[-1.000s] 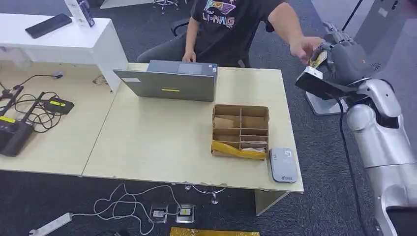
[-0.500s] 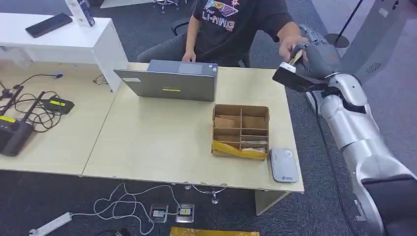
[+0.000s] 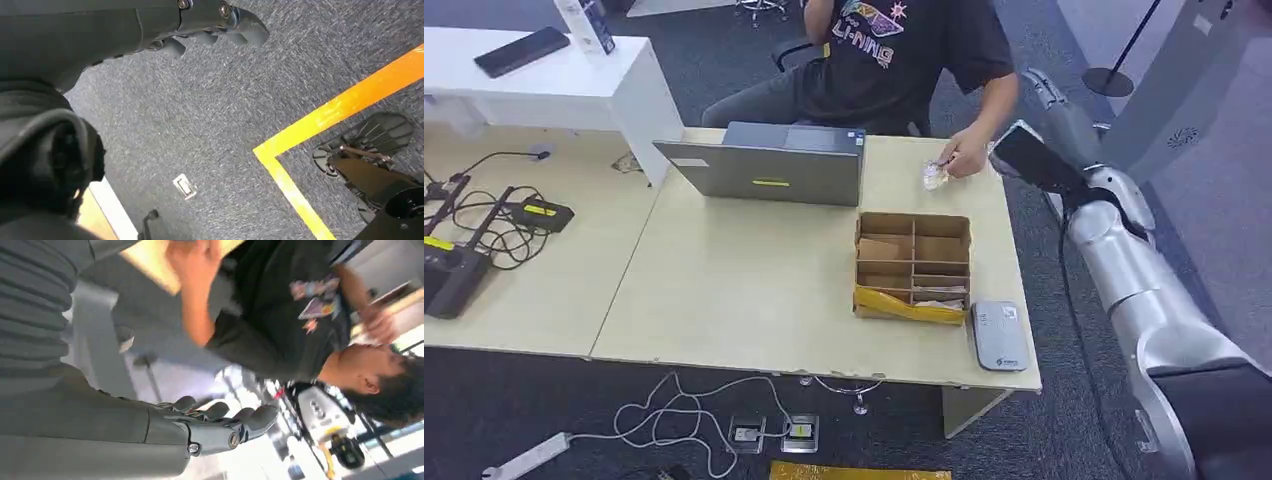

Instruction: Pass the card to the sensor for recognition and then transmit it.

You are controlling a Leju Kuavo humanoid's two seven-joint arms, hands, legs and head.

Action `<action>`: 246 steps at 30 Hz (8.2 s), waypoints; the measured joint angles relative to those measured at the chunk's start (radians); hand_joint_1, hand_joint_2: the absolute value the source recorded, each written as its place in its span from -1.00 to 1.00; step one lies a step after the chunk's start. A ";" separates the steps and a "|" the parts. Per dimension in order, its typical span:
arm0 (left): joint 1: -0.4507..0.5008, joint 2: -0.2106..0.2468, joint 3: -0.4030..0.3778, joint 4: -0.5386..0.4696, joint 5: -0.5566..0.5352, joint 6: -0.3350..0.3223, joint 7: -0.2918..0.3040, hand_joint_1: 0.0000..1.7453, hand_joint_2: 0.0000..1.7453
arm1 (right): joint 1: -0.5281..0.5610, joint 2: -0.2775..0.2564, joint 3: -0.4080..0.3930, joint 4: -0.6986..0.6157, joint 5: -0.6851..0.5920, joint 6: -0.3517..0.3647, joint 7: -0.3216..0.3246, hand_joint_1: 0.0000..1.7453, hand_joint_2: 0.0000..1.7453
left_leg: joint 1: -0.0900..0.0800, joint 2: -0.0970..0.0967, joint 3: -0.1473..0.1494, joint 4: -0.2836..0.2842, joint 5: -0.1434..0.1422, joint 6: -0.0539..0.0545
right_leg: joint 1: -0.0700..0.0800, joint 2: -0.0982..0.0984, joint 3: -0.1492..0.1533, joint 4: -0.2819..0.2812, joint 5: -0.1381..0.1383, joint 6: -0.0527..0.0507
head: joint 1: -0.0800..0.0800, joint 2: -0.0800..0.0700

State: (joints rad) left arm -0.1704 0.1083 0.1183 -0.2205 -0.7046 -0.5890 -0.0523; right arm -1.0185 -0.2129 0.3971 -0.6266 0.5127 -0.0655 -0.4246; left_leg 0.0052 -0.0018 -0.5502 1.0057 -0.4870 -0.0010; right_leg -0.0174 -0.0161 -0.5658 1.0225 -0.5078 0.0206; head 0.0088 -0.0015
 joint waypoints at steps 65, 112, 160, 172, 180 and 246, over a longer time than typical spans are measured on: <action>0.011 0.009 0.002 0.000 0.002 0.000 0.019 -1.00 -1.00 | 0.663 -0.121 0.096 -0.862 0.507 0.127 0.320 -1.00 1.00 | 0.000 0.001 0.000 0.000 0.000 0.000 | 0.000 0.000 0.000 -0.001 0.000 -0.001 | 0.000 0.000; -0.001 0.000 0.001 0.000 -0.002 0.000 0.028 -1.00 -1.00 | 0.591 0.022 0.093 -0.538 0.519 0.009 0.246 -0.16 1.00 | 0.000 0.001 0.000 -0.001 0.000 0.000 | 0.000 0.000 0.000 0.000 0.000 -0.001 | 0.000 0.000; 0.000 -0.001 0.001 0.000 -0.007 0.000 0.030 -1.00 -1.00 | 0.406 0.032 0.058 -0.483 0.461 -0.094 0.254 1.00 1.00 | 0.000 0.004 0.002 0.000 0.000 0.000 | 0.000 0.002 0.000 0.000 0.001 -0.001 | 0.000 0.000; 0.000 -0.005 0.001 0.000 -0.007 0.000 0.030 -1.00 -1.00 | 0.255 0.037 0.033 -0.504 0.469 -0.093 0.211 1.00 1.00 | 0.000 0.004 0.000 0.000 0.000 0.000 | 0.000 0.004 0.000 0.000 0.001 -0.001 | 0.000 0.000; -0.005 -0.006 0.000 0.000 -0.027 0.000 0.030 -1.00 -1.00 | 0.194 0.075 0.036 -0.430 0.488 -0.104 0.182 1.00 1.00 | 0.000 0.004 0.000 0.000 0.000 0.000 | 0.000 0.004 -0.001 0.000 0.001 -0.001 | 0.001 0.000; -0.017 -0.339 1.122 -0.182 -0.358 -0.009 0.686 -1.00 -1.00 | 0.745 -0.435 -0.769 0.294 0.055 -0.611 0.346 -1.00 1.00 | 0.000 0.007 0.003 0.000 -0.010 0.004 | 0.000 0.005 0.001 -0.004 -0.002 0.000 | 0.002 0.000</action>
State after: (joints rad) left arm -0.1873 -0.2308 1.2405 -0.4021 -1.0624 -0.5978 0.6336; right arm -0.2731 -0.6478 -0.3722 -0.3331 0.5677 -0.6764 -0.0786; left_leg 0.0054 0.0056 -0.5472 1.0059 -0.4968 0.0027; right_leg -0.0171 -0.0109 -0.5644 1.0184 -0.5101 0.0208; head 0.0111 -0.0015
